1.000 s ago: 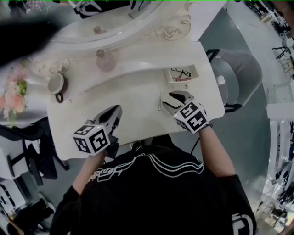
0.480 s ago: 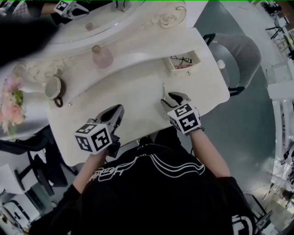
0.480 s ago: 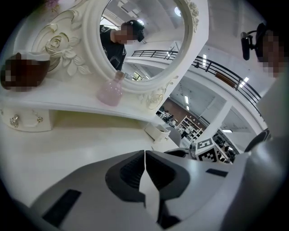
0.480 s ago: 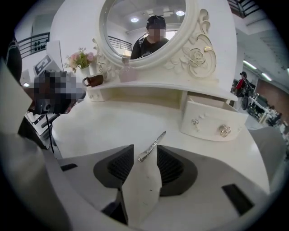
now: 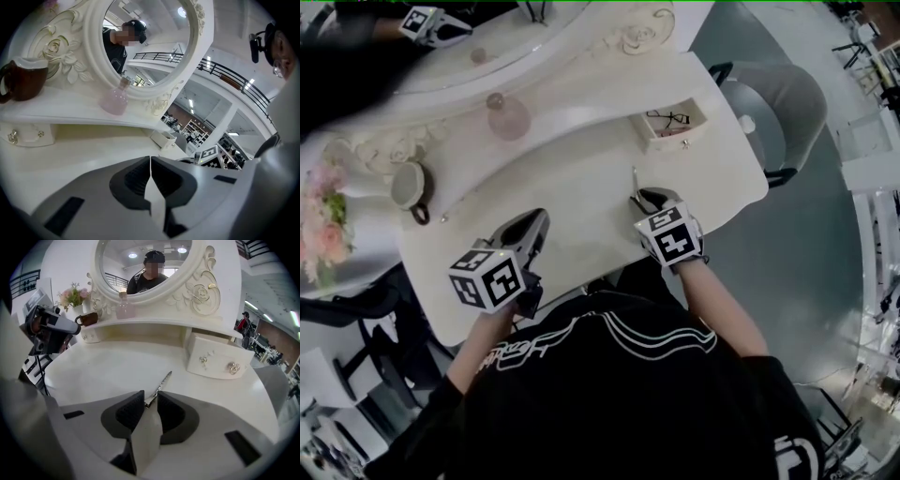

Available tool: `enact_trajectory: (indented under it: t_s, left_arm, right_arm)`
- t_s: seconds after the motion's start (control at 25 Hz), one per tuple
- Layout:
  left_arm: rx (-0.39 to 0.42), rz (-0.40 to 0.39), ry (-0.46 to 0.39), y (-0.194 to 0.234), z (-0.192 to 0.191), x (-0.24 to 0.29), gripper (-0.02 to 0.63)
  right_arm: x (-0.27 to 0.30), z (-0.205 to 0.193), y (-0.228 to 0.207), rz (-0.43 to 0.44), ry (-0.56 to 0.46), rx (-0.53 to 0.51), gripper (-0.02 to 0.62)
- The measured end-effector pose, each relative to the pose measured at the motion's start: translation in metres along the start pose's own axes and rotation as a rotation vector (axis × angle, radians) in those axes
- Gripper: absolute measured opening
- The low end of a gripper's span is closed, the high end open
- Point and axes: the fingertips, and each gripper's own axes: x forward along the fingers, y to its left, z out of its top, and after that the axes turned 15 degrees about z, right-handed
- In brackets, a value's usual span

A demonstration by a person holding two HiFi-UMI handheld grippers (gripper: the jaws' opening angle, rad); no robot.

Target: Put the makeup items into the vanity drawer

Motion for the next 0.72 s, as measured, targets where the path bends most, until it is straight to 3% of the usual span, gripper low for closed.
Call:
enact_trajectory:
  t_s: [0.2,0.72]
  left_arm:
    - [-0.003,-0.008,0.0,-0.001,0.0,0.0,0.028]
    - [-0.017,0.005,-0.017,-0.01,0.001,-0.002,0.028]
  right_arm:
    - [0.001,0.0,0.003,0.011,-0.001,0.019,0.074]
    - [-0.014,0.012,0.001,0.076,-0.029,-0.021,0.06]
